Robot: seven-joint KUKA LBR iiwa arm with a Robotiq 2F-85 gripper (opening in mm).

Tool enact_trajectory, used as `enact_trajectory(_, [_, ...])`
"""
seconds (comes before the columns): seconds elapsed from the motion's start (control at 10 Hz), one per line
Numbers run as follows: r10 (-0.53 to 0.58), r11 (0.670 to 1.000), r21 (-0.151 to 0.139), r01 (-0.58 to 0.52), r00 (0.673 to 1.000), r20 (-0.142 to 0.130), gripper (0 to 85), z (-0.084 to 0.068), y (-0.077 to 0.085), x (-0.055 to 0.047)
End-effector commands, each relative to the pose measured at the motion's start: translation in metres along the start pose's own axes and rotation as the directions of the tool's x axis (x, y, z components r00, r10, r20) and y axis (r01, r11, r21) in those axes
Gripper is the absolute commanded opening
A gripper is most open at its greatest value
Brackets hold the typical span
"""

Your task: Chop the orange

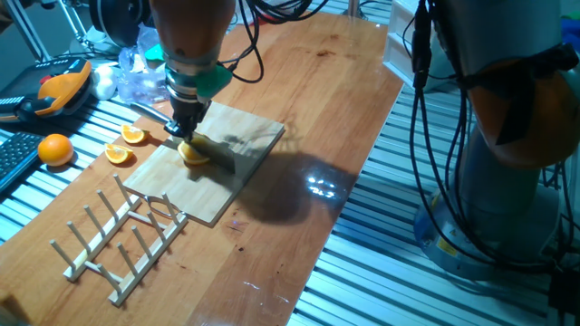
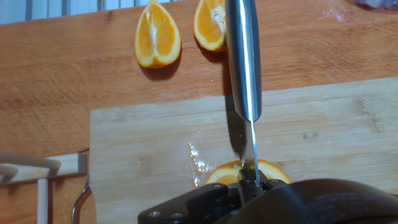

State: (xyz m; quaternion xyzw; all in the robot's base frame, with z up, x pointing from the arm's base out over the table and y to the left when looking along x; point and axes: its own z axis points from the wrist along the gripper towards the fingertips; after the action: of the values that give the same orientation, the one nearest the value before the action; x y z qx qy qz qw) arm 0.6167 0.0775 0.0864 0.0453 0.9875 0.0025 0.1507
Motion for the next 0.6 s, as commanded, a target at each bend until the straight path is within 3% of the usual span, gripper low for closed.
enact_trajectory(0.0, [0.001,1.000,0.002,-0.001,1.000,-0.010,0.0,0.001,0.000,-0.001])
enact_trajectory(0.5, [0.007,1.000,-0.009,-0.007,1.000,-0.008,0.0,0.011,0.001,-0.005])
